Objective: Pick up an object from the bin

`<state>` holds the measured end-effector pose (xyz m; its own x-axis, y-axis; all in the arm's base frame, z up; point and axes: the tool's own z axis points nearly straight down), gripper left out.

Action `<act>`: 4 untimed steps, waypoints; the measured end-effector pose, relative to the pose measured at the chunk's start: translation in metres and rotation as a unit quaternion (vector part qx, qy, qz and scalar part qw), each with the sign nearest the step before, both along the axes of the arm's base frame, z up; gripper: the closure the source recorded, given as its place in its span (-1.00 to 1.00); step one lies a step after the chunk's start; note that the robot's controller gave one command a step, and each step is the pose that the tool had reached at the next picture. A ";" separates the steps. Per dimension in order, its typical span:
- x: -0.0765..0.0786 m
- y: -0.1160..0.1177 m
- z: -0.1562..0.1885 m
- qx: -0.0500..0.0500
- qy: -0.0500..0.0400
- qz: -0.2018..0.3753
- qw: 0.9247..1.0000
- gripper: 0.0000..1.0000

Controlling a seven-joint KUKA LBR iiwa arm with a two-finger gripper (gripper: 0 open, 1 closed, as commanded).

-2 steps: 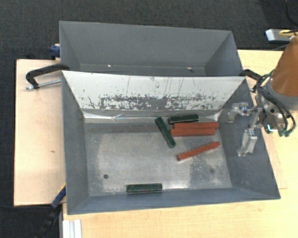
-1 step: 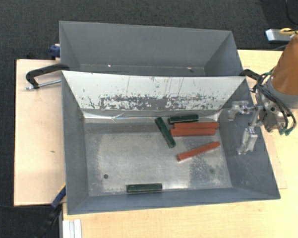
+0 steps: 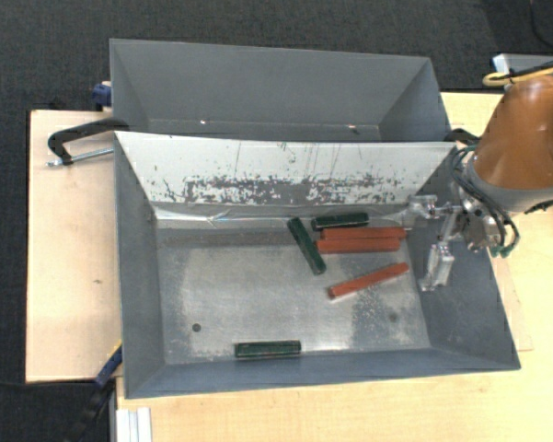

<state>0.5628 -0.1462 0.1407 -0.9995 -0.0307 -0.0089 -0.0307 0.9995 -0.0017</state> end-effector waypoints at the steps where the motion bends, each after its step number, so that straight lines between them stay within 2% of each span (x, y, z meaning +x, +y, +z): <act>1: -0.026 0.023 -0.041 0.001 0.004 0.083 0.997 -1.00; 2: 0.024 0.048 -0.066 -0.001 -0.002 0.201 0.980 1.00; 3: 0.021 0.047 -0.069 -0.001 0.002 0.201 0.980 -1.00; 4: 0.024 0.048 -0.065 -0.001 -0.002 0.201 0.980 1.00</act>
Offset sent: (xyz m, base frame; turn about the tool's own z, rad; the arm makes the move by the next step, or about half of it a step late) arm 0.0193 0.0467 -0.0707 -0.4049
